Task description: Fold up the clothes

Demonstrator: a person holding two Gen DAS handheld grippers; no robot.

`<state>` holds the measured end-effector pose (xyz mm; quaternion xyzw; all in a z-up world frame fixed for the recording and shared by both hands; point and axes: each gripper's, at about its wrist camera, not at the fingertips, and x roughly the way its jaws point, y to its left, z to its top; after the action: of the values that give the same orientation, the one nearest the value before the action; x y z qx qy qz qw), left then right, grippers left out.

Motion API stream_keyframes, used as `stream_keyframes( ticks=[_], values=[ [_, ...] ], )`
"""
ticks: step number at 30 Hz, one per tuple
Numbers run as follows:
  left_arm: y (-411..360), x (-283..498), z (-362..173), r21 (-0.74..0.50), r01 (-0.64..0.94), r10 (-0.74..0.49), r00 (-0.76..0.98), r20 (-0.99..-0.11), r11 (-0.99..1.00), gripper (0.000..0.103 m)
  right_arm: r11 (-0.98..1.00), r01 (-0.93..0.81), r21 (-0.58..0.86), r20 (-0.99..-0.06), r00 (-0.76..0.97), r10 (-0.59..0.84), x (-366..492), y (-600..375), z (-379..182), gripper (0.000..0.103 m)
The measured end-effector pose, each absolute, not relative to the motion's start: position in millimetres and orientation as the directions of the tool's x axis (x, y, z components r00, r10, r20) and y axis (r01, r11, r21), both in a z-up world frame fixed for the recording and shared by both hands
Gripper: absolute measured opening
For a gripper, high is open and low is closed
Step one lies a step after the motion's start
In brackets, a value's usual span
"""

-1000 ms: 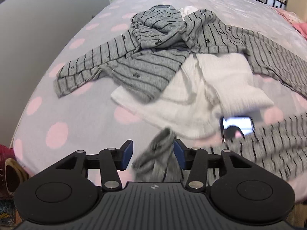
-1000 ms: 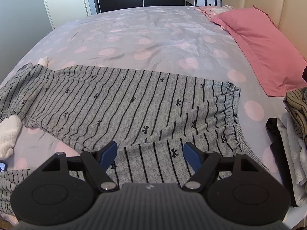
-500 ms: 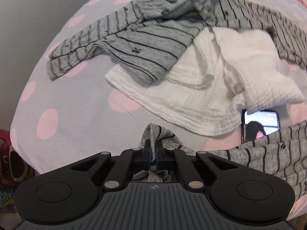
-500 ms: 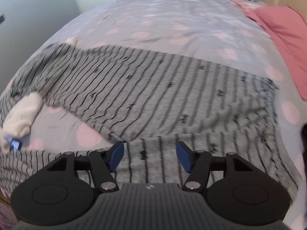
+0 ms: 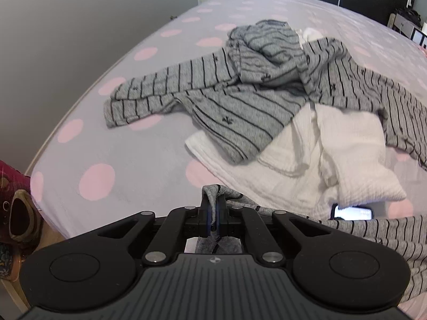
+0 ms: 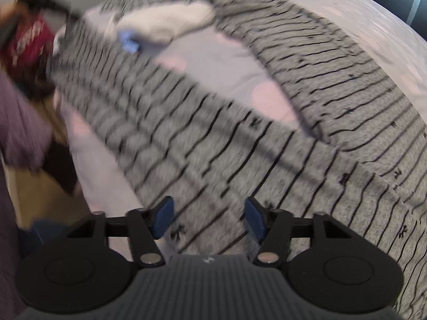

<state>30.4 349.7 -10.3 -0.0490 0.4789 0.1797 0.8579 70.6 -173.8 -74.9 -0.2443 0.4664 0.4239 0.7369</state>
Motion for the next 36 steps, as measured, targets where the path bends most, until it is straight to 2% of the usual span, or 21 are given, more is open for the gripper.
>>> stream_keyframes(
  ticks=[1,6,11,16,23,26,27,29,32,36],
  values=[
    [349.0,29.6,-8.1,0.091,-0.357,0.266,0.481,-0.835,0.930,0.002,0.500,-0.866,0.020,-0.900,0.202,0.386,66.6,-173.6,-75.8,0.001],
    [344.9,29.9,-0.5,0.104,-0.367,0.291,0.502,-0.815,0.924,0.002,0.456,-0.888,0.061,-0.896,0.152,0.416,52.8,-187.8,-61.1,0.002],
    [342.3,38.8,-3.3,0.143,-0.370,0.326,0.496,-0.805,0.918,0.002,0.303,-0.937,0.171,-0.905,-0.028,0.423,21.9,-195.6,-64.5,0.002],
    [337.2,50.7,-19.9,0.217,-0.345,0.361,0.438,-0.823,0.913,0.002,0.203,-0.949,0.241,-0.914,-0.151,0.377,-6.5,-196.1,-82.0,0.002],
    [328.7,53.8,-34.7,0.264,-0.299,0.365,0.365,-0.856,0.917,0.003,0.175,-0.938,0.300,-0.921,-0.237,0.309,-17.2,-200.1,-103.1,0.002],
    [329.6,50.2,-35.7,0.265,-0.307,0.368,0.352,-0.861,0.914,0.003,0.223,-0.928,0.298,-0.926,-0.225,0.302,-8.9,-202.7,-110.6,0.002],
    [329.9,49.1,-36.0,0.265,-0.310,0.369,0.348,-0.862,0.913,0.003,0.244,-0.922,0.302,-0.924,-0.220,0.313,-4.4,-205.6,-109.6,0.007],
    [330.3,49.9,-36.5,0.267,-0.318,0.373,0.344,-0.862,0.909,0.003,0.285,-0.903,0.321,-0.911,-0.213,0.353,5.7,-217.3,-102.6,0.009],
    [330.9,51.2,-37.2,0.270,-0.331,0.381,0.337,-0.861,0.904,0.003,0.490,-0.833,0.256,-0.908,-0.033,0.418,30.3,-259.8,-84.8,0.032],
    [331.7,52.9,-38.2,0.274,-0.348,0.390,0.329,-0.860,0.897,0.003,0.727,-0.658,0.196,-0.875,0.218,0.433,63.3,-316.4,-61.1,0.032]
  ],
)
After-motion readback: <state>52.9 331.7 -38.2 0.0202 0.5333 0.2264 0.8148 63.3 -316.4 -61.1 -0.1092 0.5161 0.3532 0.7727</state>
